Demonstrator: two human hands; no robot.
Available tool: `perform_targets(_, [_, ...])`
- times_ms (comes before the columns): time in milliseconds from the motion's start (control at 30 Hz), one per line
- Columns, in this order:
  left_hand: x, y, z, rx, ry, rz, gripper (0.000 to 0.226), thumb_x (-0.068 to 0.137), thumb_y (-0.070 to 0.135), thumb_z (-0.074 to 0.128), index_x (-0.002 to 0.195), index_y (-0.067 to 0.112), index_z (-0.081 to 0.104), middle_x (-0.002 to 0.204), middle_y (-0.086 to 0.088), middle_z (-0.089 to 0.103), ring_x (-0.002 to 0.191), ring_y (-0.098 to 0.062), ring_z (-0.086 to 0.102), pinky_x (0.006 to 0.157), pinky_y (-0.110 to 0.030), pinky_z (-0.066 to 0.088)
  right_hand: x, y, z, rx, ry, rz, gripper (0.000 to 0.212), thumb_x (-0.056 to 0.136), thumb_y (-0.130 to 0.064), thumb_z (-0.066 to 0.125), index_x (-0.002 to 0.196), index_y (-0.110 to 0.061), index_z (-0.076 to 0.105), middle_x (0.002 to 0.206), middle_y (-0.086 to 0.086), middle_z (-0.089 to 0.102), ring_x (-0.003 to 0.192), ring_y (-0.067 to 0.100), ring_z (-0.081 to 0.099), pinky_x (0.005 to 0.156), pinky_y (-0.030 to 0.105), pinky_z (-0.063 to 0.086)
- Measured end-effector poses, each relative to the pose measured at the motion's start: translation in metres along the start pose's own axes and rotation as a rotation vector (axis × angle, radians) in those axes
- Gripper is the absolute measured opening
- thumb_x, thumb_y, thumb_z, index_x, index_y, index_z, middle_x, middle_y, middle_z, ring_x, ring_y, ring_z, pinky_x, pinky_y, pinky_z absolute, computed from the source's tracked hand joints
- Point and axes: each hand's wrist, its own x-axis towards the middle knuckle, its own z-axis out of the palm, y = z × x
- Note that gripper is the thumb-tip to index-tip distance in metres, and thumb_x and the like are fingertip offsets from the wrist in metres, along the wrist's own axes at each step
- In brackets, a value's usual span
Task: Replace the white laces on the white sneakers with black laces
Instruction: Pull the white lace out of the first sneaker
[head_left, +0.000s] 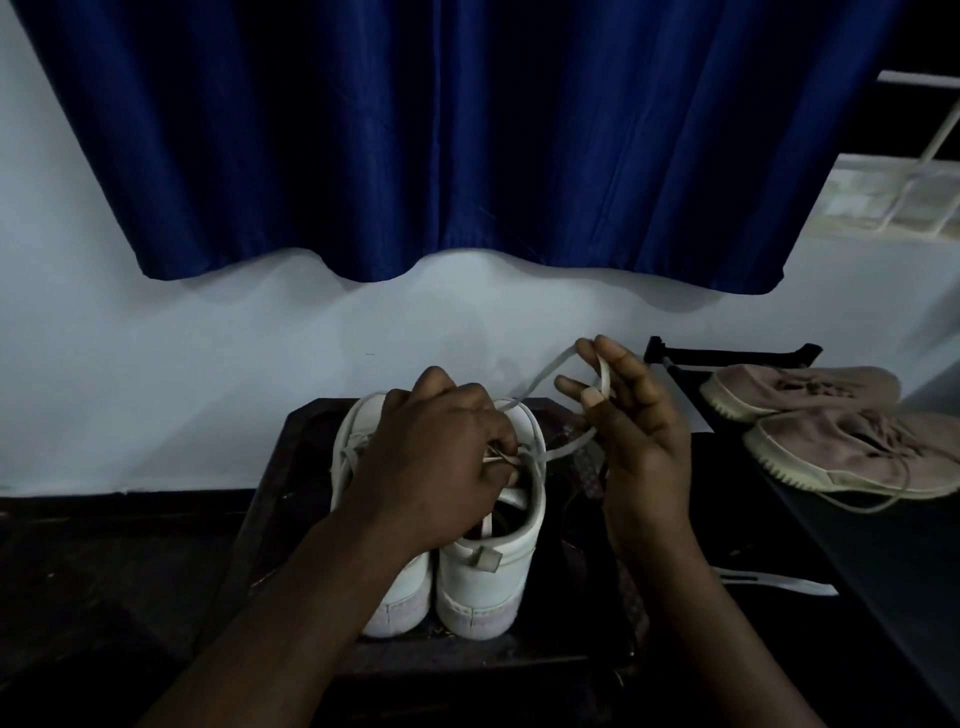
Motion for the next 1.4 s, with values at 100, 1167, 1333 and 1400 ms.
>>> perform_targets(100, [0.0,0.002,0.002,0.022,0.033,0.035,0.012,0.082,0.039,0.074,0.094,0.037,0.074,0.097,0.02,0.063,0.104,-0.013,0.047,0.087,-0.038,0.041,0.001,0.006,-0.002,-0.095,-0.052,0.117,0.033,0.101,0.006,0.052,0.124,-0.009,0.069,0.117,0.005,0.078,0.107,0.031,0.073,0.088,0.046,0.059])
perform_targets(1167, [0.0,-0.006,0.0,-0.226,0.306,-0.104,0.01,0.081,0.026,0.069,0.086,0.031,0.076,0.074,0.018,0.07,0.093,-0.012,0.057,0.083,-0.049,0.05,-0.016,0.009,0.003,-0.855,-0.229,-0.227,0.026,0.076,0.001,0.076,0.077,-0.022,0.064,0.062,-0.002,0.061,0.055,0.012,0.056,0.053,0.021,0.041])
perform_targets(1333, [-0.004,-0.008,-0.001,-0.269,0.271,-0.152,0.011,0.087,0.022,0.072,0.09,0.032,0.068,0.072,0.018,0.065,0.09,-0.009,0.053,0.08,-0.045,0.051,-0.015,0.014,0.001,-0.837,-0.245,-0.211,0.025,0.079,0.0,0.077,0.079,-0.023,0.066,0.064,-0.001,0.061,0.057,0.013,0.058,0.055,0.024,0.044])
perform_targets(1400, [-0.006,-0.007,-0.003,-0.256,0.241,-0.097,0.014,0.088,0.022,0.071,0.093,0.034,0.065,0.075,0.019,0.064,0.092,-0.009,0.053,0.082,-0.047,0.05,-0.015,0.014,0.001,-0.835,-0.249,-0.217,0.024,0.08,-0.001,0.077,0.08,-0.023,0.067,0.065,-0.002,0.062,0.059,0.014,0.058,0.055,0.023,0.044])
